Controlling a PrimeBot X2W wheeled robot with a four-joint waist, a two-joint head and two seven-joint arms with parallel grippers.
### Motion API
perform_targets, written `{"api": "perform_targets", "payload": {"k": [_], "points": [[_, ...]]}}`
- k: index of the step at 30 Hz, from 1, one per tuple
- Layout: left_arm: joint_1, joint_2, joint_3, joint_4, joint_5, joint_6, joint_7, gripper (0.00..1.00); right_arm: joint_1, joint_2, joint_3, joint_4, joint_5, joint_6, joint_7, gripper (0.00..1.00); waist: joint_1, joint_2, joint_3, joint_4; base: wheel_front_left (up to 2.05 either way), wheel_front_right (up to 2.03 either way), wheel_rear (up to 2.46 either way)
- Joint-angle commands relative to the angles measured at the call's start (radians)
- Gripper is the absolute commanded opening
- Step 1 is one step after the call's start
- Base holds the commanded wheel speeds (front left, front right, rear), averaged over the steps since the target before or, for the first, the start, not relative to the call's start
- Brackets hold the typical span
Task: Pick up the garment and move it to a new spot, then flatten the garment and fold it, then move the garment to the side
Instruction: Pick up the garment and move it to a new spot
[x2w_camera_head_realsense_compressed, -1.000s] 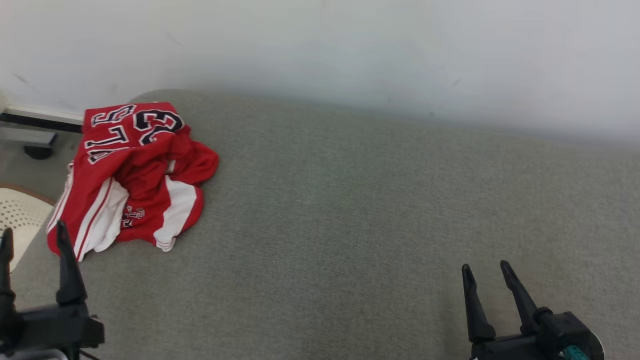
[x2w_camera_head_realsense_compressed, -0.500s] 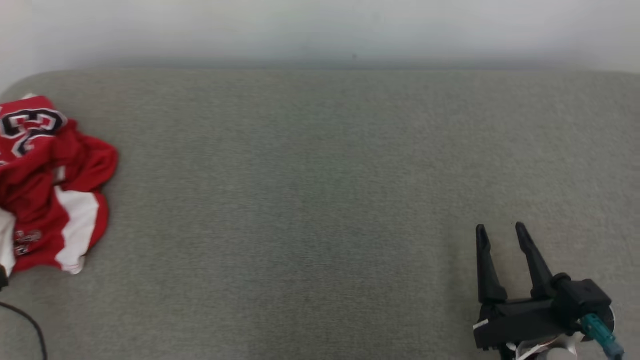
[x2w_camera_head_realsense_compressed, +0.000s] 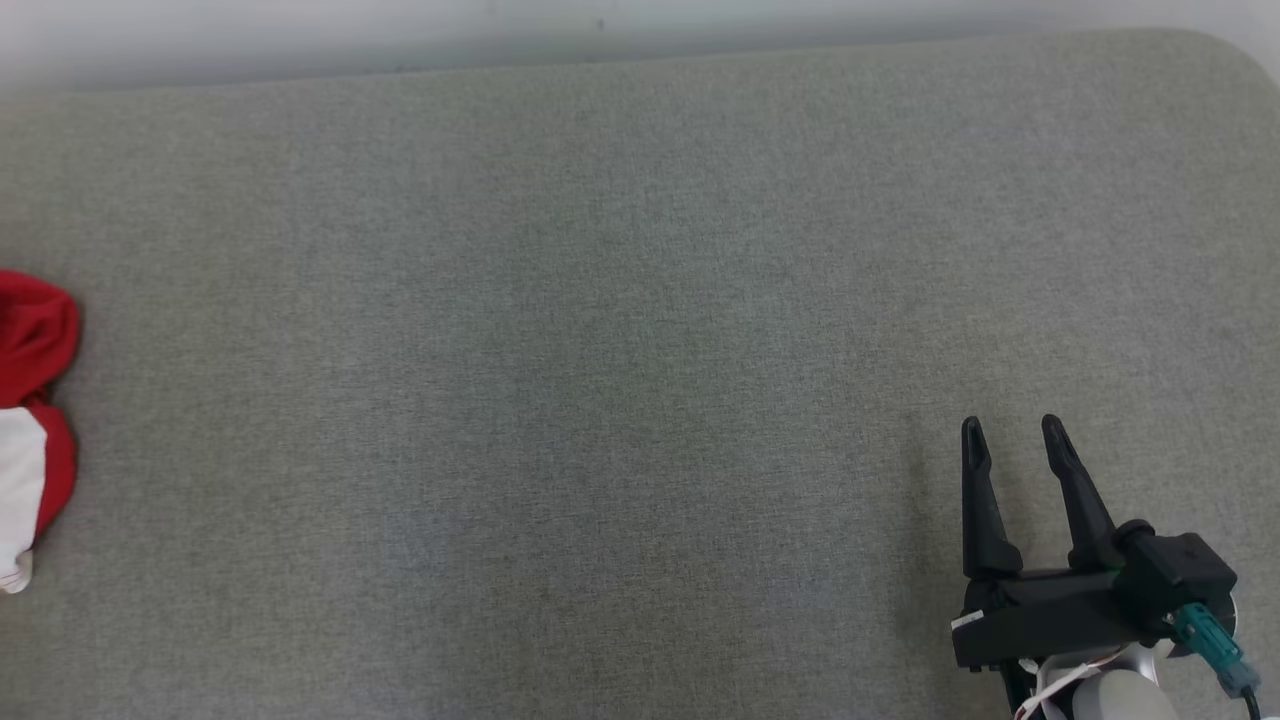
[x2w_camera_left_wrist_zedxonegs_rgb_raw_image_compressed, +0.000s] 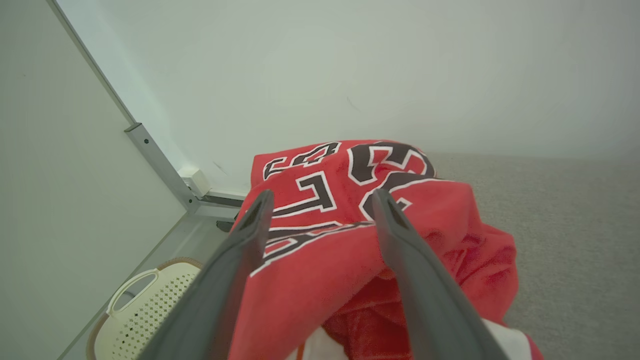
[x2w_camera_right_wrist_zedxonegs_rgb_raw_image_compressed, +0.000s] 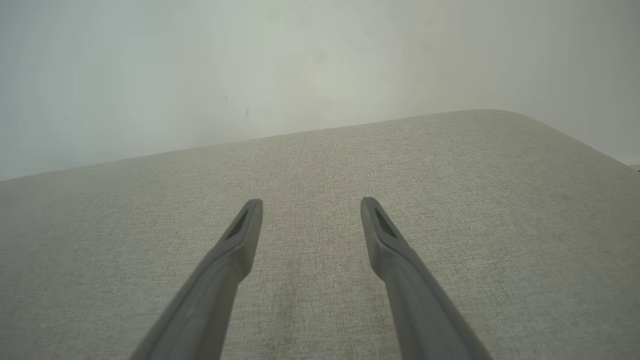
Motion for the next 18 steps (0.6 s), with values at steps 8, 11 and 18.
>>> {"api": "perform_targets", "payload": {"k": [8,11,18], "points": [[-0.086,0.046,-0.02,0.202,-0.018,0.006,0.061,1.0,-0.03,-0.001,-0.013,-0.001,-0.018,-0.002,-0.002,1.0,-0.0001,-0.0002,0.041,-0.02,0.0,0.0,0.0],[-0.101,0.049,-0.023,0.282,-0.029,0.006,0.115,1.0,-0.032,-0.002,-0.02,0.002,-0.025,-0.002,-0.002,1.0,-0.0001,-0.0002,0.044,-0.019,0.0,0.0,0.0],[-0.149,0.072,-0.038,0.39,-0.027,0.017,0.109,0.0,-0.037,-0.001,-0.014,0.01,-0.029,-0.002,-0.002,1.0,-0.0001,-0.0002,0.042,-0.014,0.0,0.0,0.0]]}}
